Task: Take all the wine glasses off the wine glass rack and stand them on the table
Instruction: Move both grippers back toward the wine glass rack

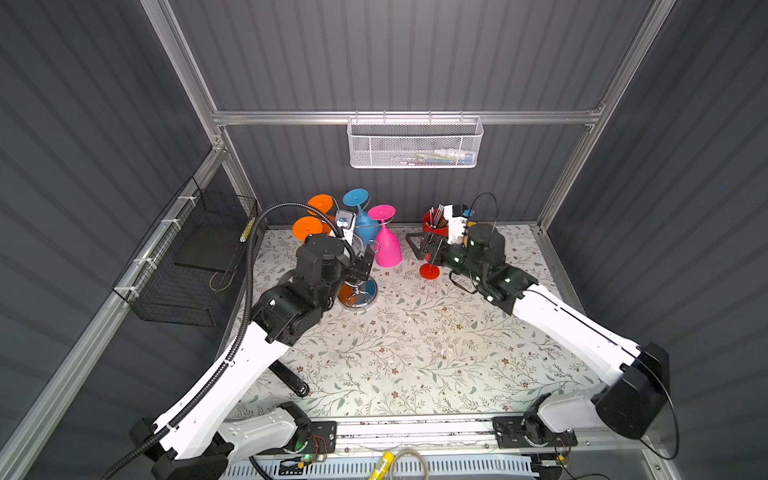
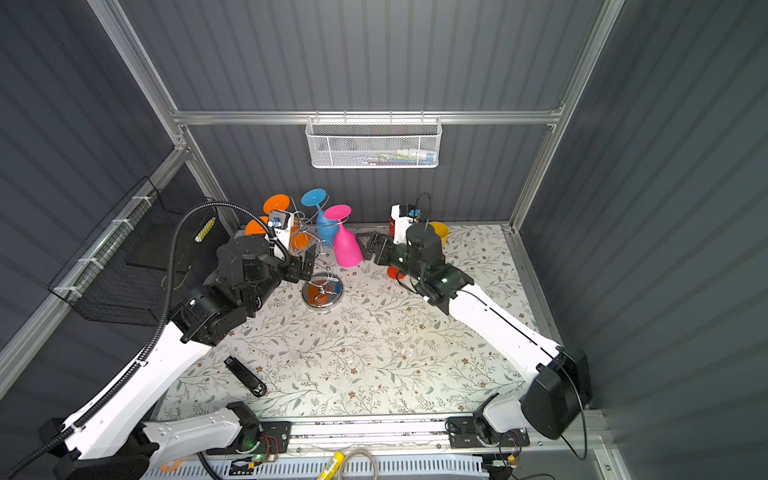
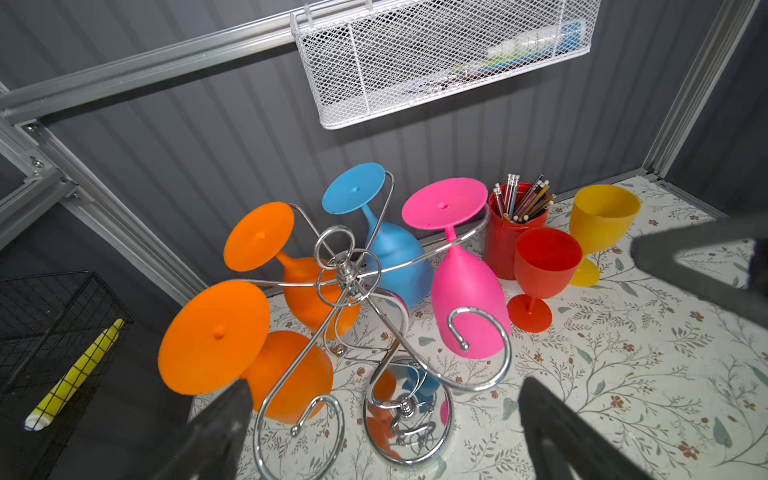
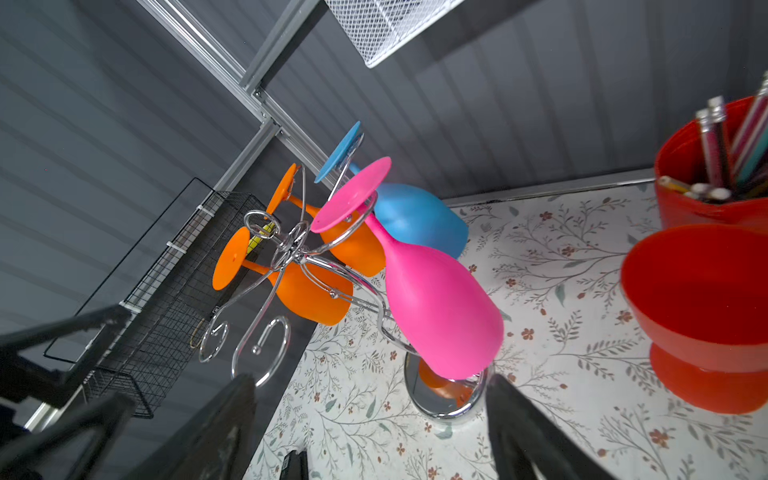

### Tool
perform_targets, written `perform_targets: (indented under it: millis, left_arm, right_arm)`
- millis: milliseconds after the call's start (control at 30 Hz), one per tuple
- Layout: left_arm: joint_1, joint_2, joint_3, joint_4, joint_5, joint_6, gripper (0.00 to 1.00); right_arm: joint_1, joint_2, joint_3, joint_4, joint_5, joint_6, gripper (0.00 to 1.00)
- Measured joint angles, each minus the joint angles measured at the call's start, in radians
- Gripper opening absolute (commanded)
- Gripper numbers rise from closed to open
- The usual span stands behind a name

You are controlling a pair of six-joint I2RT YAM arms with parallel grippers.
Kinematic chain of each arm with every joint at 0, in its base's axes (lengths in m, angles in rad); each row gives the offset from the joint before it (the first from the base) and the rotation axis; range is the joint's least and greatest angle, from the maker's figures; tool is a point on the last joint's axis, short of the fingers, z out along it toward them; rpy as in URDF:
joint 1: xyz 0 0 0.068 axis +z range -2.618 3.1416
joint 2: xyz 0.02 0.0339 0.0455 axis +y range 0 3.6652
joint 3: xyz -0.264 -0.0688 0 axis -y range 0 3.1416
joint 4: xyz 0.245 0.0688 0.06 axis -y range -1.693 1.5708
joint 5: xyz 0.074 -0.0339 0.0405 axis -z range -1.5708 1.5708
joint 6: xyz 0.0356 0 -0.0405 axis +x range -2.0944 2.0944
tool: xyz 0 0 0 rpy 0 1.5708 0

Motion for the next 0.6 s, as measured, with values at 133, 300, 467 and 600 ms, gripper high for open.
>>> perform_targets:
  millis: [133,300,467,600]
  left_arm:
    - [0.000,-0.114,-0.127,0.066,0.012,0.047,1.00]
    - [0.000,-0.197,-0.198,0.177,0.035,0.093,1.00]
    - [0.000,-0.208,-0.245,0.234,0.059,0.125,1.00]
    - [0.000,-0.208,-0.270,0.249,0.070,0.140,1.00]
  right_arm:
    - [-0.007,0.109,0.124,-0.021,-0.046,0.100,0.69]
    - [-0.021,0.216,0.208,-0.019,-0.085,0.239,0.57]
    - [-0.033,0.289,0.248,-0.008,-0.100,0.313,0.52]
    - [-0.043,0.298,0.253,-0.002,-0.099,0.337,0.50]
